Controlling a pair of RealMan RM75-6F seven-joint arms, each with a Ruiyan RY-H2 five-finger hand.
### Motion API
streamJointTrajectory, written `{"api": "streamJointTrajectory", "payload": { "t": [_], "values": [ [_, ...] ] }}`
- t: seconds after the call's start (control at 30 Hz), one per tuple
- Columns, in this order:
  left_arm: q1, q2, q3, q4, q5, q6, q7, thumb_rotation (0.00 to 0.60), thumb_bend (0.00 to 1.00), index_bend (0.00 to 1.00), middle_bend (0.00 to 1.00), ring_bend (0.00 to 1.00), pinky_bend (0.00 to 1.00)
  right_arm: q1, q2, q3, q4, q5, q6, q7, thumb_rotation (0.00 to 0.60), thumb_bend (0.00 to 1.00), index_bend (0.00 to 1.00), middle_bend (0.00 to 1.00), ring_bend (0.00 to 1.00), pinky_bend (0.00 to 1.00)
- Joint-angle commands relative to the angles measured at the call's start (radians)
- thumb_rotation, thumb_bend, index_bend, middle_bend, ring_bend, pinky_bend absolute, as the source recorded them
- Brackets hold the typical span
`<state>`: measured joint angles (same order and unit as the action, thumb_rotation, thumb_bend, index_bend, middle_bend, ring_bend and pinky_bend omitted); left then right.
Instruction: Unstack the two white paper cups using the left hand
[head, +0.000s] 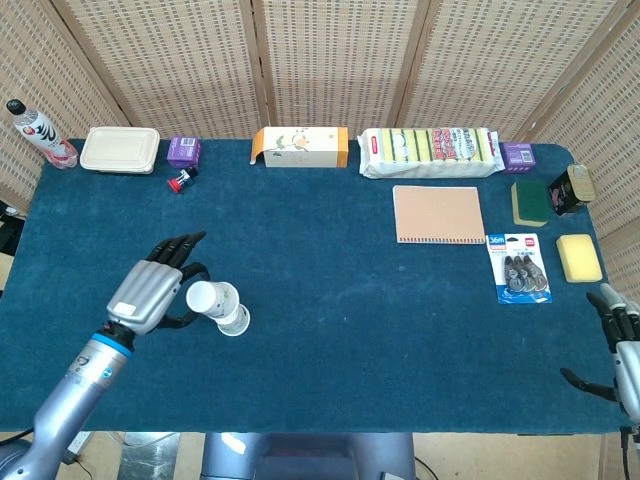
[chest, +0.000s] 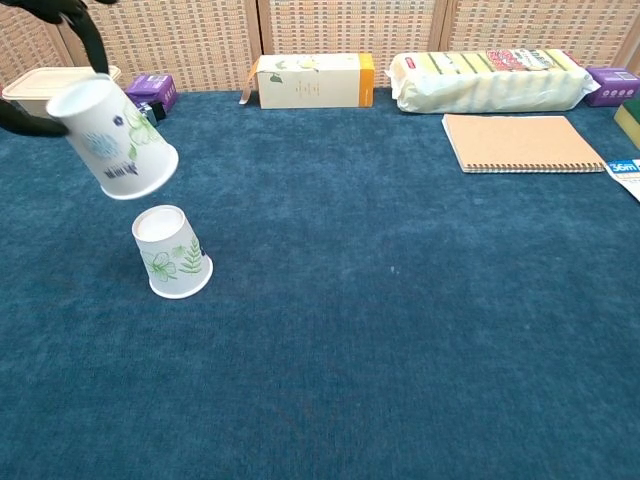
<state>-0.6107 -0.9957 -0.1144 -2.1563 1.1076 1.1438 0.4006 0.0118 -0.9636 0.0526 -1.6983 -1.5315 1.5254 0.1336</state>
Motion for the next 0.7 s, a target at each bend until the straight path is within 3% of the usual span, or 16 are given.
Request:
{"api": "streamJointTrajectory", "payload": {
  "t": [0.03,0.3,0.7],
  "values": [
    [0.028,0.044,0.001,0.011,0.022,-0.001,-0.062,0.600,0.22,0.42,0.00,0.00,0.07,0.001,-0.004,-0.005,-0.003,-0.007,-0.002,-0.008,0.600,0.08,0.06,0.00,0.00,0.00],
    [0.045,-0.004,0.031,0.201,-0.003,-0.092,-0.182,0.600,0.23,0.42,0.00,0.00,0.06,0.011,-0.003,-0.015,-0.005,-0.017,-0.024,-0.001,0.600,0.08,0.06,0.00,0.00,0.00],
    [0.016,-0.188,0.049,0.379,-0.057,-0.168,-0.160,0.600,0.23,0.42,0.00,0.00,0.06,0.012,0.003,-0.013,-0.002,-0.009,-0.025,0.016,0.600,0.08,0.06,0.00,0.00,0.00]
  ]
}}
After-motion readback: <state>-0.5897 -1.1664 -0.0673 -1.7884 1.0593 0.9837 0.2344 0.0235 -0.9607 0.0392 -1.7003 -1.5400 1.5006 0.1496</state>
